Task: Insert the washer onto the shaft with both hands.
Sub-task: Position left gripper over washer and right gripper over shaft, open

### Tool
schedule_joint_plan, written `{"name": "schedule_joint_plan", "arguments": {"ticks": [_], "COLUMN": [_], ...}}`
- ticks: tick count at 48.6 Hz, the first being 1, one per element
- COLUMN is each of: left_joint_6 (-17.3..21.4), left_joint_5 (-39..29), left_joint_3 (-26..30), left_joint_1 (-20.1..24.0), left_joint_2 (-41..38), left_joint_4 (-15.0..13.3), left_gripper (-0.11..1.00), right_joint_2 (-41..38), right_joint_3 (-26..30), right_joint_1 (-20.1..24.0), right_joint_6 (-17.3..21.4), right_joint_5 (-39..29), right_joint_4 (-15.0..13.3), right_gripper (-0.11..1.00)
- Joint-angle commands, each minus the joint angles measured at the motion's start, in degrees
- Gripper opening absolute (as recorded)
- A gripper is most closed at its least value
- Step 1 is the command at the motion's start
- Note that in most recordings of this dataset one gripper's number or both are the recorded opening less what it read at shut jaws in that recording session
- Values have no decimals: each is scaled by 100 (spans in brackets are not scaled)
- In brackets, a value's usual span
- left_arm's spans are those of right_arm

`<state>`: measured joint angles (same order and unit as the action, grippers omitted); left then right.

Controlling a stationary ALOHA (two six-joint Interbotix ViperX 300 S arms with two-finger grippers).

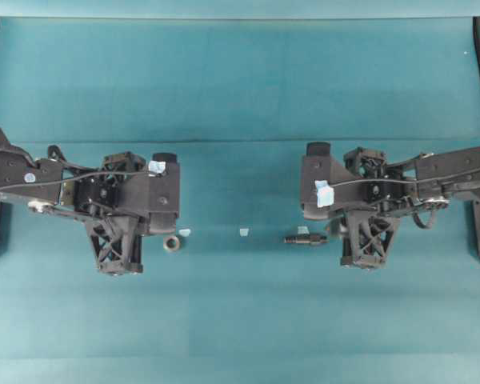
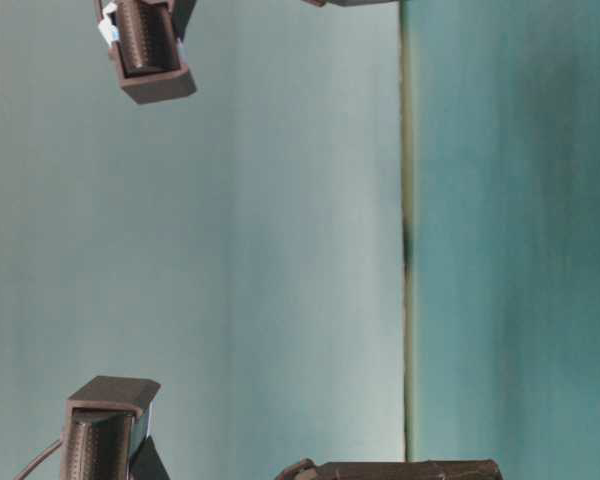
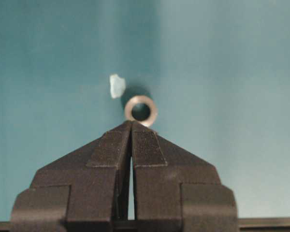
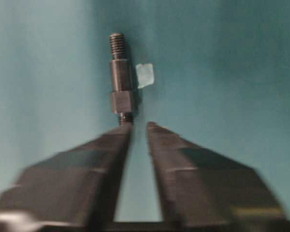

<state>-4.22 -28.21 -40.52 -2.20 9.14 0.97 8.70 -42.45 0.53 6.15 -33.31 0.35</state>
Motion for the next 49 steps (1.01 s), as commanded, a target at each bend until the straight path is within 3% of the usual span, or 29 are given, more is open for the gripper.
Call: {"name": "schedule_joint_plan", "arguments": {"ticks": [1,13,15,49], "left_joint_6": [-9,26,26,-26], "left_joint_5": [18,18,18,334], "left_joint_3": [79,88,79,88], "left_joint_1": [-9,-9,-18,-105], "left_joint_2": [18,-123,-141,-826], "left_joint_4": [9,9,9,9], "left_gripper": [14,84,90,88], "right_joint_2": [9,-132,-167,-694], "right_joint_3": [79,97,123,185], "right_joint_1": [26,9,18,44], "right_joint_6": [9,26,26,53], "right_joint_5": [18,18,26,396], "right_joint_4": [-53,-396,-457,-483], "right_gripper": [16,82,89,87]}}
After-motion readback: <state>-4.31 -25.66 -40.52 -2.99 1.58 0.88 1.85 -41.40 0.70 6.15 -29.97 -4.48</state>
